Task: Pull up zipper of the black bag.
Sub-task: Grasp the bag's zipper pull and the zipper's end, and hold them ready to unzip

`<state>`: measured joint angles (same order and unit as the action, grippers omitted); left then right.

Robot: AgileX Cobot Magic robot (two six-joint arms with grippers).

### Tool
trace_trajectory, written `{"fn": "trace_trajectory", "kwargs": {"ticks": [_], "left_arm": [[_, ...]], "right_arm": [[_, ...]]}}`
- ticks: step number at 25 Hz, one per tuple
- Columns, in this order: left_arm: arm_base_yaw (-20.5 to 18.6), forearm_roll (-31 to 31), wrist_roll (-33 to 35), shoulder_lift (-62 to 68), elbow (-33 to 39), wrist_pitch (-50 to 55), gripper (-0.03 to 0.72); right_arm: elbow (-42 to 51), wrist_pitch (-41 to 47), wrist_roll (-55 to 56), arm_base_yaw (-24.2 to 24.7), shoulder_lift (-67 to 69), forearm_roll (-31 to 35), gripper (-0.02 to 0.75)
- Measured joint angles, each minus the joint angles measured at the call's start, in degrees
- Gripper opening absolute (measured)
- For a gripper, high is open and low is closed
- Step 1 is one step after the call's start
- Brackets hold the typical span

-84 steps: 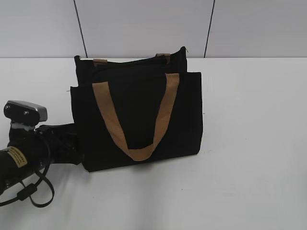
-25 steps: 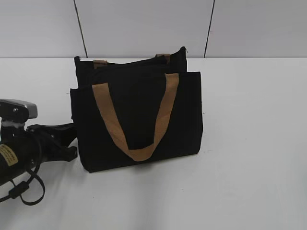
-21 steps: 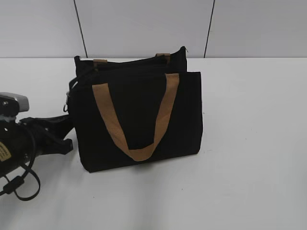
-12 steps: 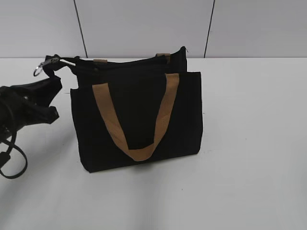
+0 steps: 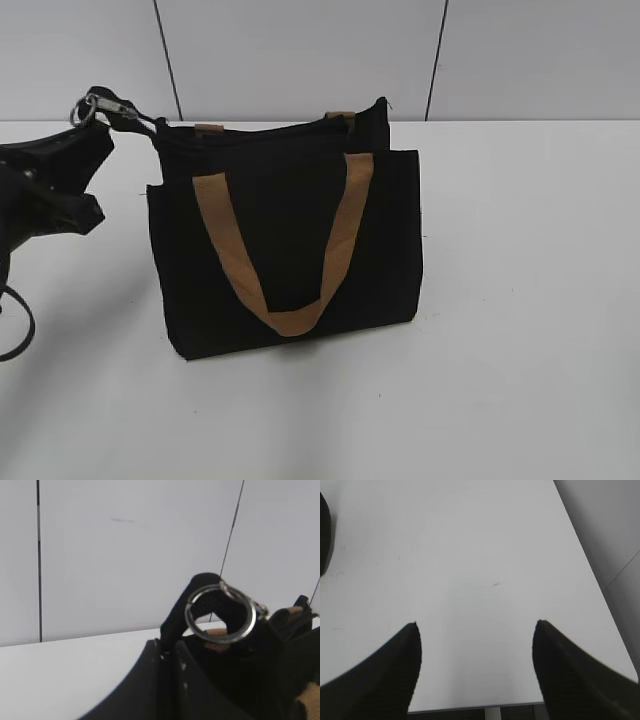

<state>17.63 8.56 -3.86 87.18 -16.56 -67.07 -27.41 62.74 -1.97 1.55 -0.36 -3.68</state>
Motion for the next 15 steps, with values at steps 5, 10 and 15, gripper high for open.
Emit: {"fn": "trace_trajectory", "kwargs": {"ticks": [5,10,15], "left_arm": [[0.00,0.71,0.05,-0.59,0.00,0.21,0.008],[0.00,1.81,0.11,-0.87,0.00,0.27,0.008],[0.00,2.36,0.30,-1.00,-1.18,1.95,0.008]], "right_arm": [[0.00,0.00,0.00,0.00,0.00,0.00,0.538],[0.00,0.00,0.00,0.00,0.00,0.00,0.538],[0.00,0.00,0.00,0.00,0.00,0.00,0.538]]}}
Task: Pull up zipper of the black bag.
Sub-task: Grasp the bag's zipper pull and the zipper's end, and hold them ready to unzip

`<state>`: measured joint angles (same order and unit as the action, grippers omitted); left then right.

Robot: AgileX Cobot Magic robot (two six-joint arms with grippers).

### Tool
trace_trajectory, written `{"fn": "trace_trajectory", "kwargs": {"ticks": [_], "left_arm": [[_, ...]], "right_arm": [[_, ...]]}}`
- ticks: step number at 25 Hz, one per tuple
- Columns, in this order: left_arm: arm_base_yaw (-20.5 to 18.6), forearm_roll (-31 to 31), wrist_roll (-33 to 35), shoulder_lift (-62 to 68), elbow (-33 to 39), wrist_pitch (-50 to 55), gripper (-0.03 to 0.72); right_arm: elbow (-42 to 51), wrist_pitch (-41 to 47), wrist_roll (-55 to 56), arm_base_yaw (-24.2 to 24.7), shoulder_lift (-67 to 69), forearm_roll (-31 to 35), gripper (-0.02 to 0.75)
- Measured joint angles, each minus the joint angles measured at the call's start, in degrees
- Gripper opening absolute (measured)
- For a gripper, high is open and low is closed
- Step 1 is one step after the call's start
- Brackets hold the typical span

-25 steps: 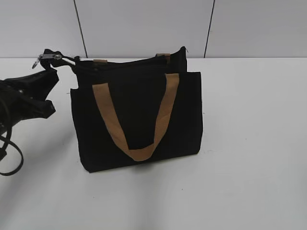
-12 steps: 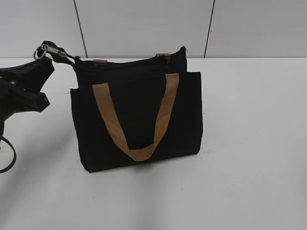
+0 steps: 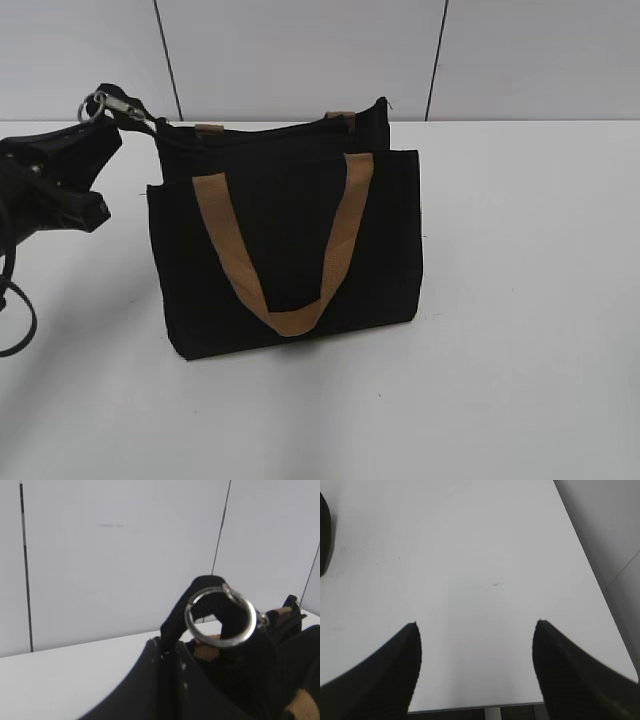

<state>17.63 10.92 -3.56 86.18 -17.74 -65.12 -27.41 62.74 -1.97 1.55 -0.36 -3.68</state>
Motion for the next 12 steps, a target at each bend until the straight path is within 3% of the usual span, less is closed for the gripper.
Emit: {"fn": "trace_trajectory", "kwargs": {"ticks": [12], "left_arm": [[-0.69,3.96,2.56,-2.80,-2.69,9.41,0.008]], "right_arm": [[0.00,0.00,0.00,0.00,0.00,0.00,0.538]]}}
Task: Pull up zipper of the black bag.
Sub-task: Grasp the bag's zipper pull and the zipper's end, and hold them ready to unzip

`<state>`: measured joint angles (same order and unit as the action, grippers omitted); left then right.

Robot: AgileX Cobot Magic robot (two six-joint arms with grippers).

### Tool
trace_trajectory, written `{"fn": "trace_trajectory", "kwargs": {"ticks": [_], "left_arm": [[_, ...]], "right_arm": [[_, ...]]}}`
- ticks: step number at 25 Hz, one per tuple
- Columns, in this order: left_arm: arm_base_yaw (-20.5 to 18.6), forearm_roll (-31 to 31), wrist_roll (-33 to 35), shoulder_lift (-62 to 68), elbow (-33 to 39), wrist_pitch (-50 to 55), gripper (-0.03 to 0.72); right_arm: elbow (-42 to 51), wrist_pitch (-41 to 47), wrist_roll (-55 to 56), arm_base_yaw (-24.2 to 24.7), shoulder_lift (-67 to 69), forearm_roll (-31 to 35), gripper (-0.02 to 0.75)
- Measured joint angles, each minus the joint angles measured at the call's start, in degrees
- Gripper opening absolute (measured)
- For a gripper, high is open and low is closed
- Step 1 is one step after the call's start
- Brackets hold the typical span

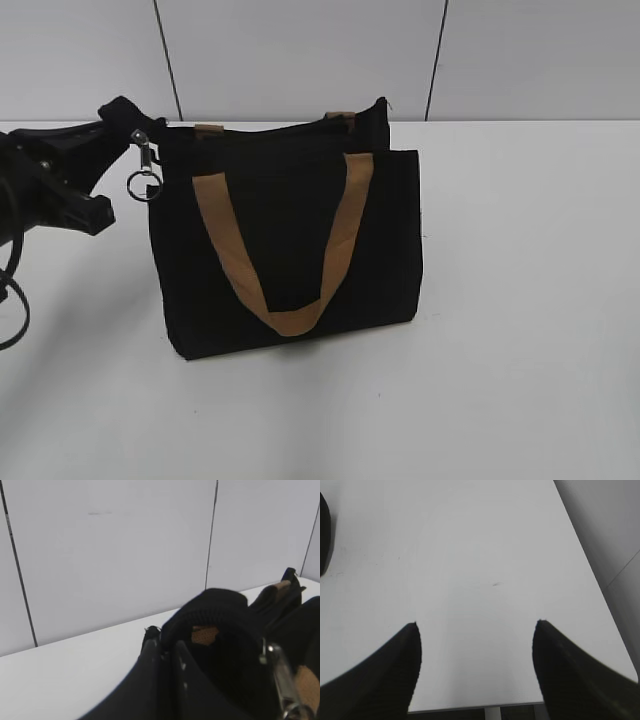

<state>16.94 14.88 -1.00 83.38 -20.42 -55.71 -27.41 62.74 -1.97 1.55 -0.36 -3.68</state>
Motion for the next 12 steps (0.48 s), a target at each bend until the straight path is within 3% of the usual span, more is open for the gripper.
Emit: {"fn": "trace_trajectory", "kwargs": {"ticks": [5,12], "left_arm": [[-3.14,2.81,0.14,-2.98,-0.27,6.14,0.008],[-3.49,4.81,-0.21,-5.15,-0.63,9.37,0.008]], "right_arm": [[0.00,0.00,0.00,0.00,0.00,0.00,0.538],[0.00,0.00,0.00,0.00,0.00,0.00,0.538]]}}
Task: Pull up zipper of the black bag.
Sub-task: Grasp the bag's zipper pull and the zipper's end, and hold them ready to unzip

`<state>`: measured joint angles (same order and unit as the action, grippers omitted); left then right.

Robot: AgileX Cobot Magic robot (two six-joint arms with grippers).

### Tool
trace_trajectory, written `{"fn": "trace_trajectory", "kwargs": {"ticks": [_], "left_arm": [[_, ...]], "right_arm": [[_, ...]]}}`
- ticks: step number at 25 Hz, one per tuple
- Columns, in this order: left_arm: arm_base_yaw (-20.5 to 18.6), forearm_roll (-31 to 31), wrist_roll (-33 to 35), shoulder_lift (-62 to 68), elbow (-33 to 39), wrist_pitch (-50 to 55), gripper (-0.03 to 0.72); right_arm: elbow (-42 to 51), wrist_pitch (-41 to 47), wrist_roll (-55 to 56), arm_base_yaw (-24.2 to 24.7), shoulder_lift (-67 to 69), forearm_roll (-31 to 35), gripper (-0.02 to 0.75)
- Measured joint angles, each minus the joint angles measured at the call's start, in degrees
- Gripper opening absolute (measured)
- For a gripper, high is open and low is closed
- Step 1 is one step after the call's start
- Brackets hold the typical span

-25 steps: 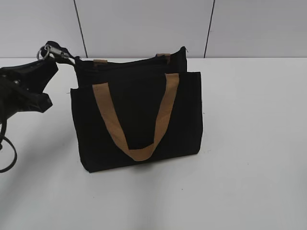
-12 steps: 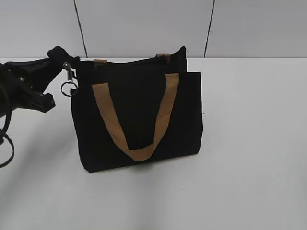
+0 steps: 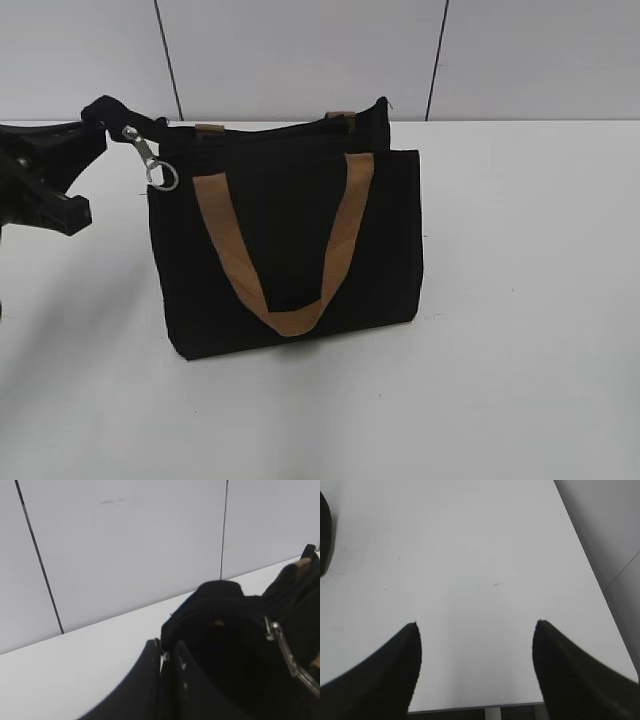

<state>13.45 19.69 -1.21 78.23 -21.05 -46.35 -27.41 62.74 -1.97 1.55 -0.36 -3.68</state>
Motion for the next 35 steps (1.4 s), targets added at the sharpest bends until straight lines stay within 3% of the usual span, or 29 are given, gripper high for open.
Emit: {"fn": "trace_trajectory", "kwargs": {"ticks": [9,13,20,24,27,31,35], "left_arm": [[0.00,1.12,-1.96,-0.09,-1.58,0.75,0.008],[0.00,1.47,-2.34,-0.14,-2.42,0.98,0.008],[0.00,1.88,-2.44,-0.20,-2.48,1.16,0.008],[0.00,2.23,-2.44,-0.20,-2.48,1.22,0.008],[0.00,2.40,-2.48,-0.20,-2.48,1.33,0.008],[0.00,2.49,-2.48,-0.20,-2.48,1.38,0.008],[0.00,2.56,-2.54,-0.20,-2.48,1.38,0.008]], "right_arm": [[0.00,0.00,0.00,0.00,0.00,0.45,0.538],[-0.79,-0.52,-2.84,-0.91,2.95,4.79,0.538],[-4.57,-9.39,-24.62,-1.51,18.74,24.45,0.538],[-4.98,-13.64,-38.48,-4.92,27.91,40.14,0.503],[-6.08,-14.00,-48.46,-7.83,35.86,48.36,0.459],[-9.49,-14.96,-57.69,-12.05,46.17,54.54,0.440],[-12.76,-18.93,-63.50,-17.20,55.61,55.84,0.436]]}}
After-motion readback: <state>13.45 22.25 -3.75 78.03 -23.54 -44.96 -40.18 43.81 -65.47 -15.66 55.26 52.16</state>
